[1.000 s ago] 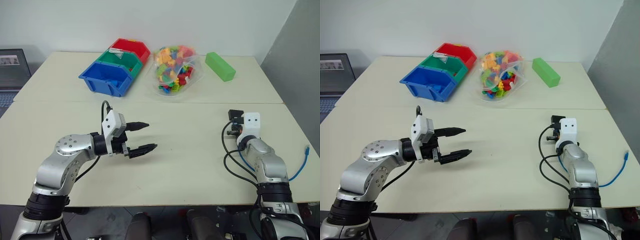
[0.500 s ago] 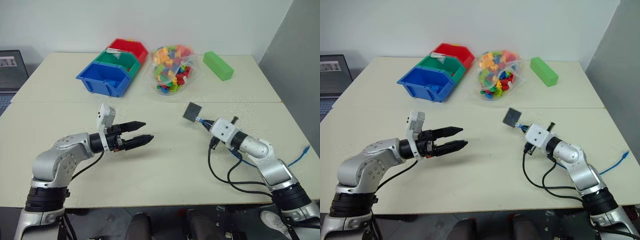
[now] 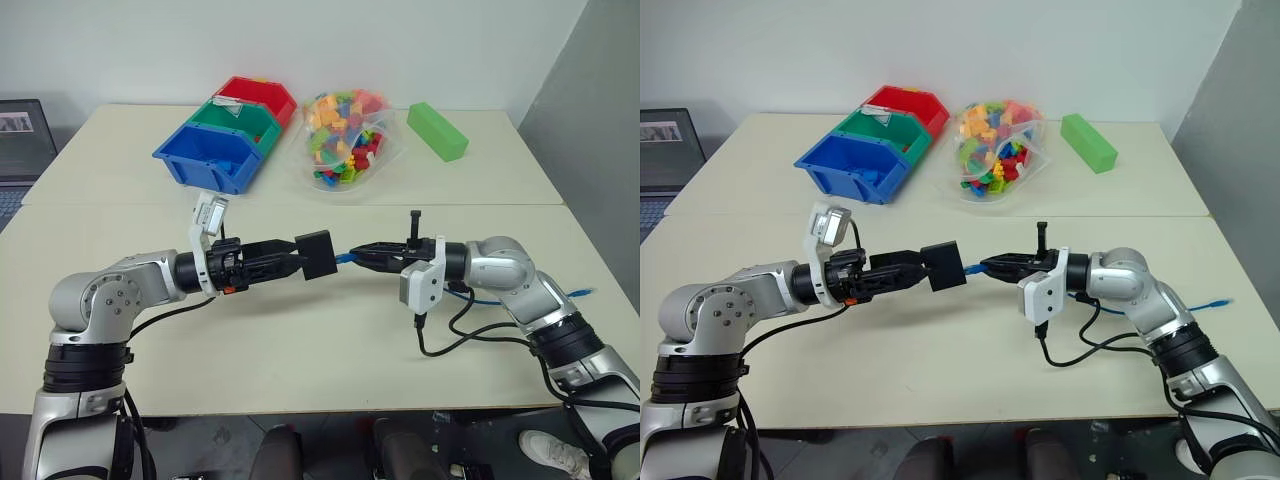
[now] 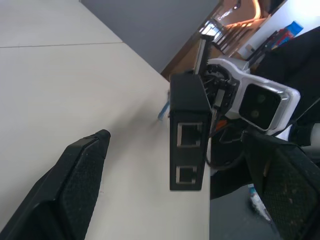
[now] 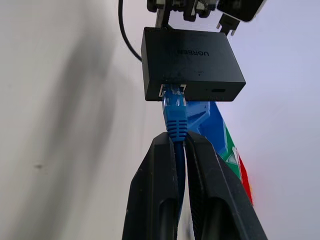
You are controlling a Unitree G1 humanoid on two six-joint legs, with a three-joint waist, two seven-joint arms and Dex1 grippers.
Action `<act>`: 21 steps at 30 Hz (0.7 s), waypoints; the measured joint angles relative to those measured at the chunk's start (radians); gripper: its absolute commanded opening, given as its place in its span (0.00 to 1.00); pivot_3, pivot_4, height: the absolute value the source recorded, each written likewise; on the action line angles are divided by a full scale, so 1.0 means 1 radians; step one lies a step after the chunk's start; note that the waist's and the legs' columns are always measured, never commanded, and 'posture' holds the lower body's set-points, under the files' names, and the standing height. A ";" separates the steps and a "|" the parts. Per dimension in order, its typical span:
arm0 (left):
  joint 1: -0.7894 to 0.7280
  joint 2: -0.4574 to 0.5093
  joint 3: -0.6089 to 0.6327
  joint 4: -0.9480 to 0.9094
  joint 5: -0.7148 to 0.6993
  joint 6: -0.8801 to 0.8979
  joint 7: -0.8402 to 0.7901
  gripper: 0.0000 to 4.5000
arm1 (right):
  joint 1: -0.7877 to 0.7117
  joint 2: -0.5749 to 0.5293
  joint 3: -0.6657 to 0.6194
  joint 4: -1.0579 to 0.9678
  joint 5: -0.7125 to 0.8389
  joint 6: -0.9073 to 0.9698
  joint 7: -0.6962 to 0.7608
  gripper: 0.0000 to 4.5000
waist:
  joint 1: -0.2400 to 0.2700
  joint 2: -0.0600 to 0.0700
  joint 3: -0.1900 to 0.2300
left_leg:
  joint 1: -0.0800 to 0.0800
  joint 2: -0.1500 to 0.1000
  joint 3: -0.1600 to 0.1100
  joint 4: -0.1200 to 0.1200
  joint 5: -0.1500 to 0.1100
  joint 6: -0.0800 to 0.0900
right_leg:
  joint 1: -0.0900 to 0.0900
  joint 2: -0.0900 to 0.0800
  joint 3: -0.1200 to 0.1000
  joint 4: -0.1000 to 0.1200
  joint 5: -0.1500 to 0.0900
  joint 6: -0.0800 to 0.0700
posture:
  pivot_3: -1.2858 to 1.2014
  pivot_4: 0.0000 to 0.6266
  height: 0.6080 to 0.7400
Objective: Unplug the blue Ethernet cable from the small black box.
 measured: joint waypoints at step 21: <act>-0.001 -0.004 -0.001 0.000 -0.026 0.015 -0.001 0.17 | -0.001 0.026 -0.005 -0.031 0.012 0.026 0.009 0.00 | 0.001 0.000 0.000 | 0.000 0.000 0.000 0.000 0.000 0.000 | 0.000 0.000 0.000 0.000 0.000 0.000 | 0.52 0.24 1.00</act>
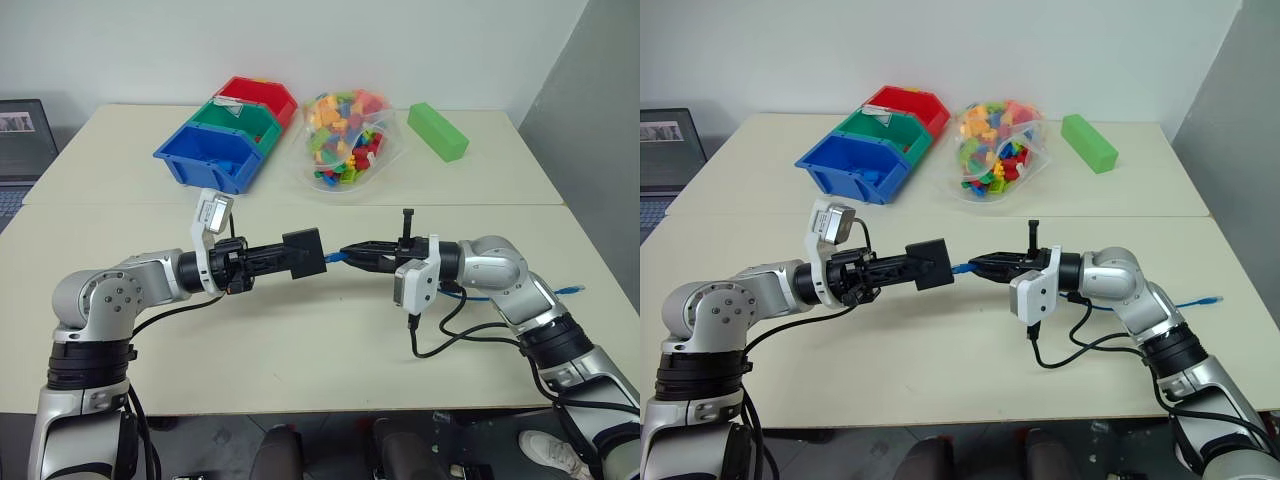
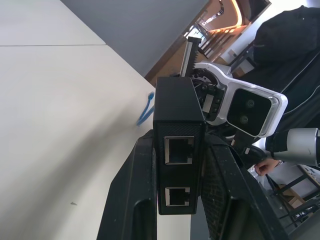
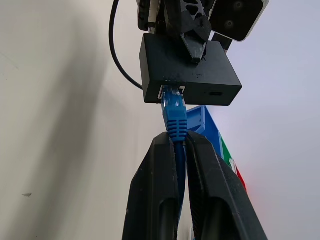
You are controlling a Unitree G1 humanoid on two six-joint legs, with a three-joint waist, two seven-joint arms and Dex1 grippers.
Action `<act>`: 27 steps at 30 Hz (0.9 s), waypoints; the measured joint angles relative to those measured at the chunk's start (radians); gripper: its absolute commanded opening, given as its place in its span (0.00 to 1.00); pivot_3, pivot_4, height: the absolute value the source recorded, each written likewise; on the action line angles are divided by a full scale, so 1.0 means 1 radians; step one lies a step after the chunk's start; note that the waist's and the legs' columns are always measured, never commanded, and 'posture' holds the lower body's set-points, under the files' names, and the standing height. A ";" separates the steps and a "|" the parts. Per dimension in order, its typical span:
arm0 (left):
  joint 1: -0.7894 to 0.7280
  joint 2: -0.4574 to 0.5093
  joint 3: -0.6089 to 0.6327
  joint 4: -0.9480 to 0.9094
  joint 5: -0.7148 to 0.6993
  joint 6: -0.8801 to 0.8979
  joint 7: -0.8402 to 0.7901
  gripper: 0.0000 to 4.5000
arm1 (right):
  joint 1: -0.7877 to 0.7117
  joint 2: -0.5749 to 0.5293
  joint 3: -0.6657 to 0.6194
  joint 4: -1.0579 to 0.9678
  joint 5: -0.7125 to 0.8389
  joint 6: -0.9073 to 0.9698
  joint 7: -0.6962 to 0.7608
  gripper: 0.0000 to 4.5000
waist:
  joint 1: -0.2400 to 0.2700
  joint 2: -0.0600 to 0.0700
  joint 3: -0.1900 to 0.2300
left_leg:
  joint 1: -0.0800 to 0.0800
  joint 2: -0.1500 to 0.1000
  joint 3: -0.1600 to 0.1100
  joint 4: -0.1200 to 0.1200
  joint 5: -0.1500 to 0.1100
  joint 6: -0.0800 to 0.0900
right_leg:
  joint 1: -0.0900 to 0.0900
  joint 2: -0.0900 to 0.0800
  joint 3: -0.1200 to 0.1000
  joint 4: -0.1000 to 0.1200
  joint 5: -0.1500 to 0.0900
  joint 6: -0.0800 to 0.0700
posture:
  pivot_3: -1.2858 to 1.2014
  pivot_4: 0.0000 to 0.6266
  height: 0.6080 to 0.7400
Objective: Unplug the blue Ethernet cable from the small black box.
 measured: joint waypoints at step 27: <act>-0.008 0.047 -0.153 0.023 0.242 -0.282 -0.294 0.17 | 0.103 0.008 -0.102 -0.430 0.850 1.317 0.032 0.58 | 0.007 0.000 0.000 | -0.001 0.000 0.000 0.000 0.000 0.000 | -0.001 0.001 0.000 0.000 0.000 0.000 | 0.52 0.24 1.00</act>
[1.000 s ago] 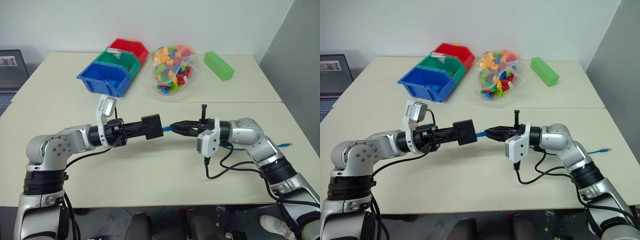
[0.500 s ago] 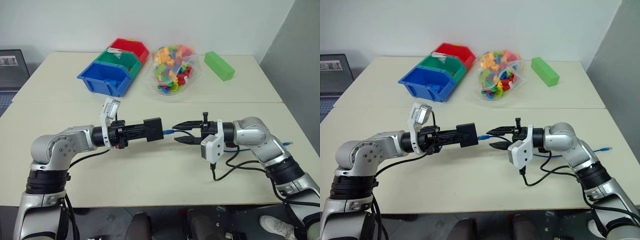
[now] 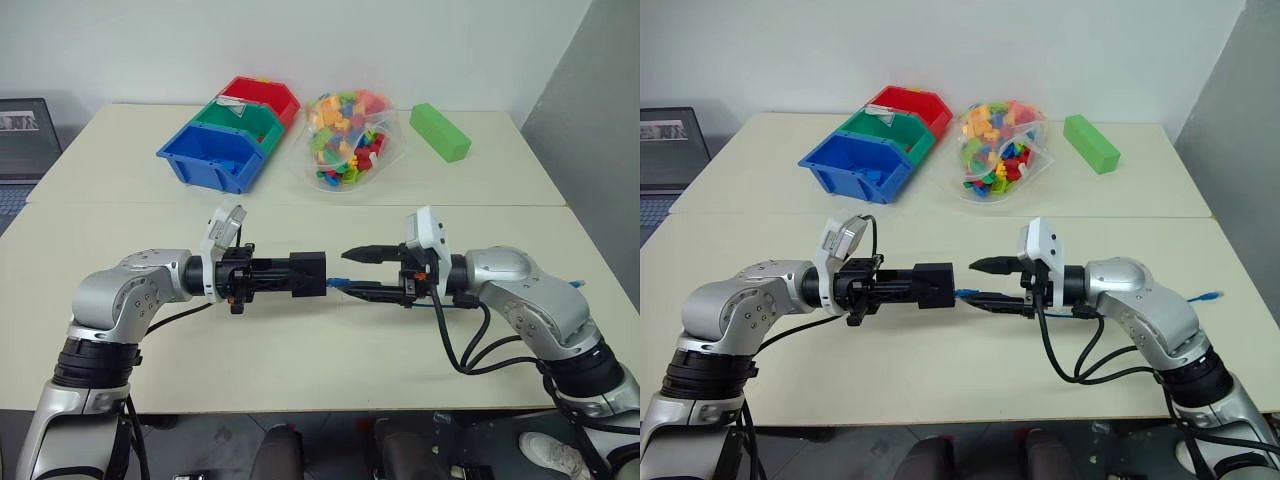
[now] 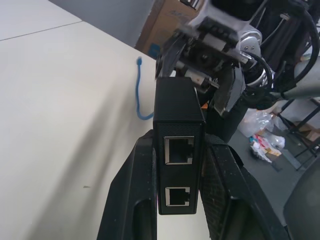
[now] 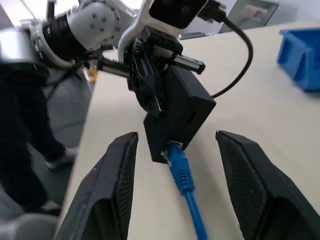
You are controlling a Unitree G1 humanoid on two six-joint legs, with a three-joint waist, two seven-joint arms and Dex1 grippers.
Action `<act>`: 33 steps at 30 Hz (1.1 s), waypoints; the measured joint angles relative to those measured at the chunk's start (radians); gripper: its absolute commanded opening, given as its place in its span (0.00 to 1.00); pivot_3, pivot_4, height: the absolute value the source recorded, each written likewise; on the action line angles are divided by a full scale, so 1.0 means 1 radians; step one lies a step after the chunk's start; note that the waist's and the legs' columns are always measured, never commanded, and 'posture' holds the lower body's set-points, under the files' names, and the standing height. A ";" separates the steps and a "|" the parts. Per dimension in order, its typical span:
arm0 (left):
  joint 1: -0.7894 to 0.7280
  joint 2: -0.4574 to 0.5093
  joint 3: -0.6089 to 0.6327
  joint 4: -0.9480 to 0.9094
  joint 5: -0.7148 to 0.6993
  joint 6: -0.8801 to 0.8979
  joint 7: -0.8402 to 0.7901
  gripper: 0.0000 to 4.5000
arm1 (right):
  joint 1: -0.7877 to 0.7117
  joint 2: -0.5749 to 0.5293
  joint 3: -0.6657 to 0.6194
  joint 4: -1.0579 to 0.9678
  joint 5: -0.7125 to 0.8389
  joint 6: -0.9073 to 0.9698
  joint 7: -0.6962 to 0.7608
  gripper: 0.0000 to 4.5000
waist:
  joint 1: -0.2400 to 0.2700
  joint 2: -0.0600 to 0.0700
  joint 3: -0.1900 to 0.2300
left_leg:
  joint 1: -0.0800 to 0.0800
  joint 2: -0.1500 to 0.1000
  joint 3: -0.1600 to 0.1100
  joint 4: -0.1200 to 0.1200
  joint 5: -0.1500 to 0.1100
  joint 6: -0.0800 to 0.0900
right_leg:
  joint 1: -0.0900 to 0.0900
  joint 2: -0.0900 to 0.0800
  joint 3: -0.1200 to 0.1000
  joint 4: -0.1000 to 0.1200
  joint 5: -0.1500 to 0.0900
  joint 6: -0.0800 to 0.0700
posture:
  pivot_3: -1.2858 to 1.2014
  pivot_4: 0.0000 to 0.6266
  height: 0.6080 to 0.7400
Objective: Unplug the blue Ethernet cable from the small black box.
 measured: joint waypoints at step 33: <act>-0.003 0.001 0.003 -0.009 -0.004 0.014 -0.006 0.17 | -0.020 0.135 -0.054 0.079 0.024 0.200 -0.005 0.36 | -0.001 0.000 0.000 | 0.000 0.000 0.000 -0.001 0.000 0.000 | 0.000 0.000 0.000 -0.001 -0.003 0.005 | 0.52 0.24 1.00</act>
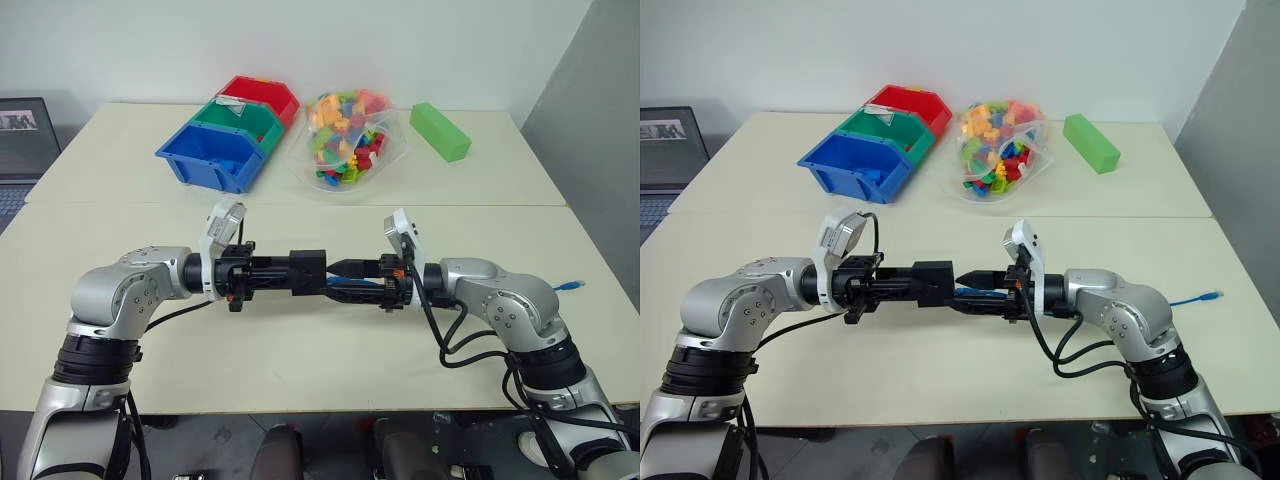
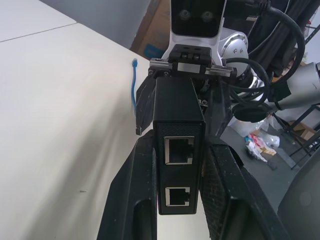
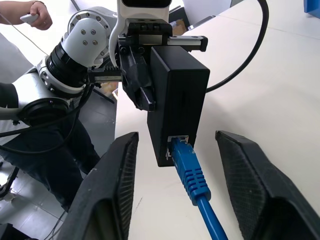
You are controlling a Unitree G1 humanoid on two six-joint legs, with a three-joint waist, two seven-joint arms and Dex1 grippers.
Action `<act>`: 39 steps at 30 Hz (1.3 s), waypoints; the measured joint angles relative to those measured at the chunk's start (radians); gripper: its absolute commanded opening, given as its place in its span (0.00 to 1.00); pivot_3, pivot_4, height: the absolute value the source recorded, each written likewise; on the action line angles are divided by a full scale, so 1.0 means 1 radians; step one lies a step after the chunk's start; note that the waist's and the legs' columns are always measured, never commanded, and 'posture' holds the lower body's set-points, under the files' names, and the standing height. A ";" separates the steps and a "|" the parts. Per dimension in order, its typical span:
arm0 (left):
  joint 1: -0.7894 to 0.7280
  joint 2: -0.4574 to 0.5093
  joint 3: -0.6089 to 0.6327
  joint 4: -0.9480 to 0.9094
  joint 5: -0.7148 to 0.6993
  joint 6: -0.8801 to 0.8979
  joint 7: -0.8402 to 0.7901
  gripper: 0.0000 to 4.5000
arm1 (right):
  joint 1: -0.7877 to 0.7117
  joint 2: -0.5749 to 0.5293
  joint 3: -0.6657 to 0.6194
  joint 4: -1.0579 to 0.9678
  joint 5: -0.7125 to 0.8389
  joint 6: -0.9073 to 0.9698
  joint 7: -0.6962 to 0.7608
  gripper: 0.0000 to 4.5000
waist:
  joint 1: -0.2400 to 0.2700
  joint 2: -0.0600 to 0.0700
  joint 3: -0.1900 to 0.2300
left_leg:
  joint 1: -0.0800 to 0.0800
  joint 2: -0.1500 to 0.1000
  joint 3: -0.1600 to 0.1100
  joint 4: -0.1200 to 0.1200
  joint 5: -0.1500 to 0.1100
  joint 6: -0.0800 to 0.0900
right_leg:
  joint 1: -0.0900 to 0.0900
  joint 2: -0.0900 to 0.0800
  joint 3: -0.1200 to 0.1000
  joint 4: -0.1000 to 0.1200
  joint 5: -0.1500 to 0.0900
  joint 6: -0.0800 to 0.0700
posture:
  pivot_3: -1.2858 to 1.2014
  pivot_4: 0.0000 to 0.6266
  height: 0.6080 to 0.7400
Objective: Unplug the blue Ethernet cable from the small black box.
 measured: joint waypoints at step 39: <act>0.001 0.001 -0.002 -0.012 -0.009 0.019 -0.008 0.17 | 0.002 -0.015 -0.061 0.025 0.030 0.116 0.064 0.62 | -0.001 0.000 0.000 | 0.000 0.000 0.000 -0.001 0.000 0.000 | 0.000 0.000 0.000 -0.001 0.000 0.000 | 0.52 0.24 1.00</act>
